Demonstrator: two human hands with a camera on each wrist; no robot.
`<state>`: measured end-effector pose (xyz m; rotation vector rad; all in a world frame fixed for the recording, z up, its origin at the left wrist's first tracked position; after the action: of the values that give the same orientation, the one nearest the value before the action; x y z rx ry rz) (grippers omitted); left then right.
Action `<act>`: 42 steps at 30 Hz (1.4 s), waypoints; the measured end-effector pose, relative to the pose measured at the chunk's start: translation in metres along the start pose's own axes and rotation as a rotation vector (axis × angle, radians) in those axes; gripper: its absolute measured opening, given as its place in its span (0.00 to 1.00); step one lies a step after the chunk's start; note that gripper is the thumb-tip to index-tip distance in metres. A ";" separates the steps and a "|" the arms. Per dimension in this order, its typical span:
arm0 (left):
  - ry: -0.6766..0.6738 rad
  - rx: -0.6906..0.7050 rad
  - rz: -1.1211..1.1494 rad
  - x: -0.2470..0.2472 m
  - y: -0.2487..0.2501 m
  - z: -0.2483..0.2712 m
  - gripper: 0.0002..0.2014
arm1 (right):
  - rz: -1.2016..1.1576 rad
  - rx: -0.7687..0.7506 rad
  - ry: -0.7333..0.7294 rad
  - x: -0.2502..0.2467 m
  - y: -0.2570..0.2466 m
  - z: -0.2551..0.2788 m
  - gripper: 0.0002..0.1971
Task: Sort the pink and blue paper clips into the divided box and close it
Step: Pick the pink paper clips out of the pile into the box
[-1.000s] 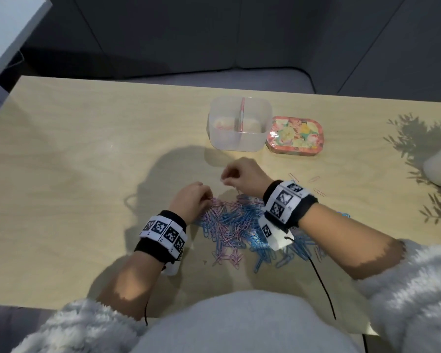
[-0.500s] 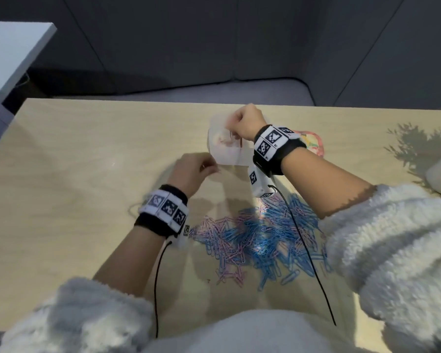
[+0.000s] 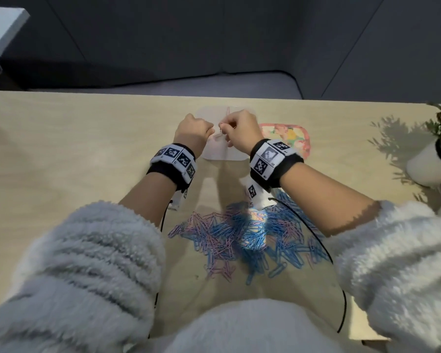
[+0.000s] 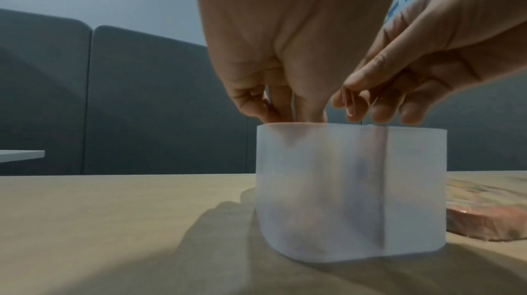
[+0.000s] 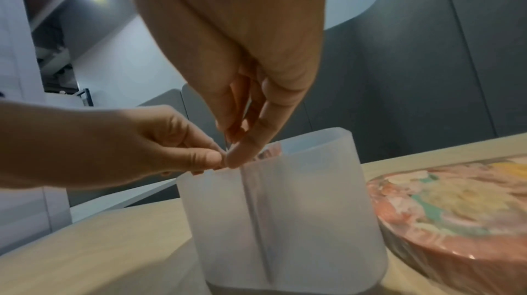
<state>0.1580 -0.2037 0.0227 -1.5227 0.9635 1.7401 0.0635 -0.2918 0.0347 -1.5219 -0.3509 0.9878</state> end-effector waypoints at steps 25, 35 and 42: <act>-0.137 -0.171 0.236 0.071 -0.033 0.106 0.05 | 0.512 -0.102 -0.437 0.022 0.087 0.137 0.09; -0.275 0.024 0.220 0.071 -0.031 0.152 0.20 | 0.601 -0.129 -0.543 0.057 0.065 0.134 0.19; -0.262 0.015 0.176 0.070 -0.030 0.157 0.12 | 0.442 0.021 -0.442 0.070 0.061 0.137 0.09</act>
<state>0.0896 -0.0557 -0.0395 -1.1920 0.9948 1.9922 -0.0166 -0.1650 -0.0358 -1.3798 -0.3157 1.6811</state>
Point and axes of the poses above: each hand's wrist, its own z-axis away from the middle knuckle, its own x-axis out of the palm, y = z × x, the point moved 2 cm from there along -z, towards the middle knuckle, and after that the axes turned 13 degrees about -z, right-handed, at the moved point
